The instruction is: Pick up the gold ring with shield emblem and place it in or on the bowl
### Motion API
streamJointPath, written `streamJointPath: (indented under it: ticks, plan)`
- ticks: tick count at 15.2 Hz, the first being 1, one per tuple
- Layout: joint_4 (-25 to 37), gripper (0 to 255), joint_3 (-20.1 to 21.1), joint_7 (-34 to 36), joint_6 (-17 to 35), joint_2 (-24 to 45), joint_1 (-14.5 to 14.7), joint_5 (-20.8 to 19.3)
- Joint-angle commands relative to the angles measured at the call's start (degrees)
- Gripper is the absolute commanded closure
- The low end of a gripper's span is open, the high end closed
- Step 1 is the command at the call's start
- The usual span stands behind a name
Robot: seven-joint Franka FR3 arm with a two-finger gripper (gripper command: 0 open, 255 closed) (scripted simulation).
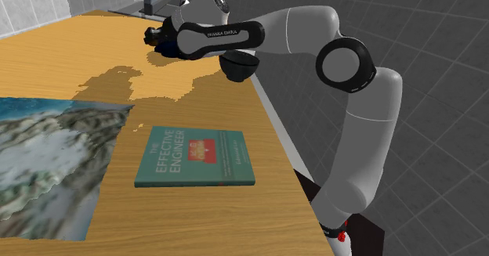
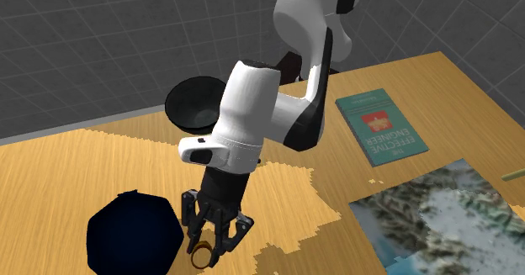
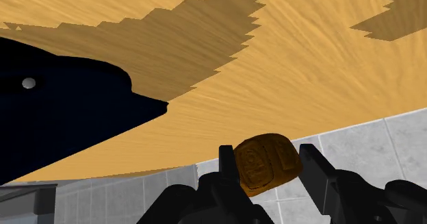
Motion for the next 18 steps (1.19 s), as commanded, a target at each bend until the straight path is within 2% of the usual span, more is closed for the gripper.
streamJointPath:
  ticks: [1,16,17,18]
  plan:
    - [1.1,255,0.1,0.0,-1.5,-0.3,0.0,0.1]
    - [11.6,255,0.1,0.4,-12.7,-1.1,0.3,0.0]
    - [11.7,255,0.1,0.5,-12.8,-1.1,0.4,-0.1]
    - [8.5,255,0.7,-1.2,-11.9,-3.4,-1.1,1.7]
